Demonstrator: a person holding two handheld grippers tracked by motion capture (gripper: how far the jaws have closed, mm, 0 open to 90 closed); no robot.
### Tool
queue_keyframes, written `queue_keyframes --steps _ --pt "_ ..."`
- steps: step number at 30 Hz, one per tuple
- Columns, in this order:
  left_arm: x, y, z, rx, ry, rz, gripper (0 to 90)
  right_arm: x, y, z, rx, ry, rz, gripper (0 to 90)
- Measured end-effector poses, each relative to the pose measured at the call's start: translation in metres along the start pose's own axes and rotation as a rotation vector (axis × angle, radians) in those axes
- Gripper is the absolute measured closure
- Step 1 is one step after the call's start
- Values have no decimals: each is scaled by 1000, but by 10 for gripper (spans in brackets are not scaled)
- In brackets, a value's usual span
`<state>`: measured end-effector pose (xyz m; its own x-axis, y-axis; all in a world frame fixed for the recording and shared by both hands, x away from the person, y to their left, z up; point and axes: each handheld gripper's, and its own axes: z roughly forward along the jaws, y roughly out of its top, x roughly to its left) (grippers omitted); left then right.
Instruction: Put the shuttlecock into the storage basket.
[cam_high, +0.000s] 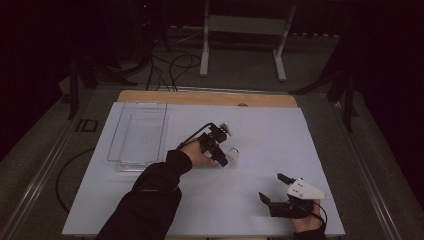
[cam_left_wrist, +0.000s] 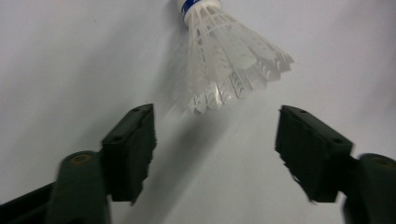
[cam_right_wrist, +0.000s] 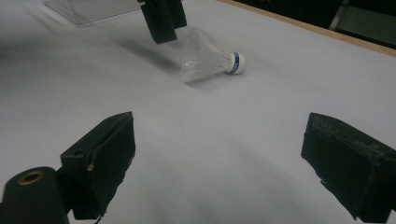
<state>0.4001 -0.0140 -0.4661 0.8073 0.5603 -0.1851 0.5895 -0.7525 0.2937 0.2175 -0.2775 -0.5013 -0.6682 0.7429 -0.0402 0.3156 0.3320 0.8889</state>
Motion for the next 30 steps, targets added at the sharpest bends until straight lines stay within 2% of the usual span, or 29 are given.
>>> queue_keyframes --steps 4,12,18,25,30 --pt "2 1 4 -5 -1 6 410 0 0 0 0 1 -2 100" --pt "4 4 17 15 12 18 474 0 0 0 1 1 -1 100" --pt "3 7 24 3 1 -2 559 -1 0 0 2 2 -1 101" --pt "5 12 29 19 -8 -25 690 -1 -1 -1 3 4 -1 101" --pt "4 14 31 10 -15 -43 764 -1 -1 0 5 6 0 101"
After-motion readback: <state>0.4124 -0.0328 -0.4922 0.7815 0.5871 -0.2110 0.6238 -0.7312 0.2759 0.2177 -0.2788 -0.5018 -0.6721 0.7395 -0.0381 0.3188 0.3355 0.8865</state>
